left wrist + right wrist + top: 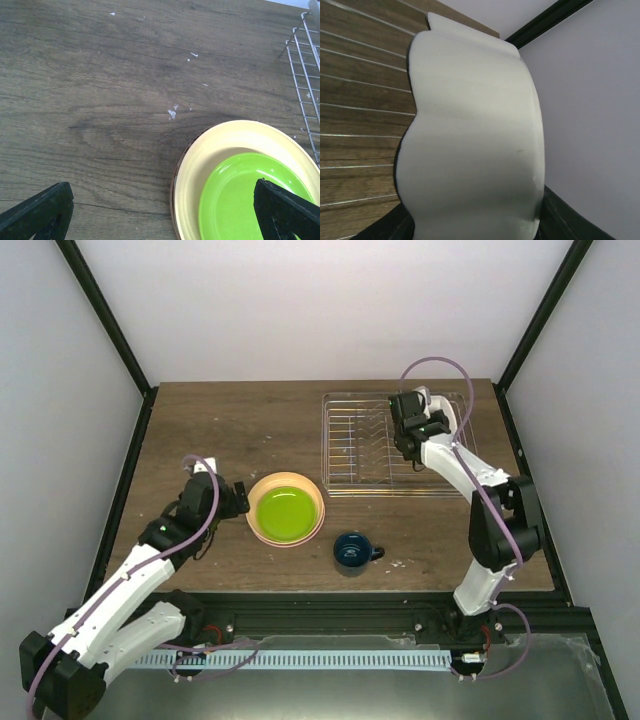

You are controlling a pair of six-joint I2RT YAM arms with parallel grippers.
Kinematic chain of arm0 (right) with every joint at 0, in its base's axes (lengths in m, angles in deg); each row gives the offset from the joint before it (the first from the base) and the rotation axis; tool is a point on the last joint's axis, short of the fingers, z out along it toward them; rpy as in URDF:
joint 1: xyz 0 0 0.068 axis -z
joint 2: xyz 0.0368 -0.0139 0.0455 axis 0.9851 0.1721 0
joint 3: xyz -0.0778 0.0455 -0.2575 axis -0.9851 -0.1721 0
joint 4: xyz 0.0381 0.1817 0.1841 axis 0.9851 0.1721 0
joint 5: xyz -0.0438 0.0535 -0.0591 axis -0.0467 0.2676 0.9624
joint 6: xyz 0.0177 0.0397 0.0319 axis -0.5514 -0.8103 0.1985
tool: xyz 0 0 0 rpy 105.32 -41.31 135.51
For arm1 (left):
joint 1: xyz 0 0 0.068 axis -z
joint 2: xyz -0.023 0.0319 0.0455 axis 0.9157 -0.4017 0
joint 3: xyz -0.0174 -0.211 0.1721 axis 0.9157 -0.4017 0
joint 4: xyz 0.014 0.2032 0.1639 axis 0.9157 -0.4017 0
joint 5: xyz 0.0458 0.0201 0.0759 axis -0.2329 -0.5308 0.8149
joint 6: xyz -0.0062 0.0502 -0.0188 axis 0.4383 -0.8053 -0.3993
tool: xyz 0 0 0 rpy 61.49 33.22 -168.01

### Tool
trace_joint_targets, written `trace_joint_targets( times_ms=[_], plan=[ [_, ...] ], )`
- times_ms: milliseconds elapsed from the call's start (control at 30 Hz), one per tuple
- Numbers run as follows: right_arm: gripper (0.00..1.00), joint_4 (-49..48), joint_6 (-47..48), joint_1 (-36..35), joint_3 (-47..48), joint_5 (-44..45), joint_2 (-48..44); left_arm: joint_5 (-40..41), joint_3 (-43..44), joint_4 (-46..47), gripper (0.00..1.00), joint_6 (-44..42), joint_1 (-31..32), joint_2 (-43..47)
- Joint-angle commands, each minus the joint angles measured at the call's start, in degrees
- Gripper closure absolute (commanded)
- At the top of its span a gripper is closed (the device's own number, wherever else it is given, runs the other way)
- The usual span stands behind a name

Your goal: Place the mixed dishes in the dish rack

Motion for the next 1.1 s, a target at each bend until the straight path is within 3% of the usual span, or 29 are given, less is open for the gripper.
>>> trace_joint_targets(
  times_ms=[0, 800, 900, 1067],
  plan=[
    [0.77, -6.94, 4.74, 0.46, 3.34, 5.71, 1.32, -0.88, -0.38, 0.84, 0.0, -0.17, -0.21, 0.84],
    [0.76, -9.99, 8.79, 4.83, 3.89, 6.12, 11.88, -0.4, 0.26, -1.09, 0.0, -0.31, -0.21, 0.73],
    [0.67, -7.93, 7.86, 4.76, 4.49, 5.24, 13.48, -0.46, 0.04, -0.86, 0.0, -0.39, -0.21, 0.63],
    [0.41, -4.87, 5.82, 4.07, 5.74, 1.23, 13.88, -0.58, -0.09, -0.73, 0.0, -0.49, -0.23, 0.39]
  ],
)
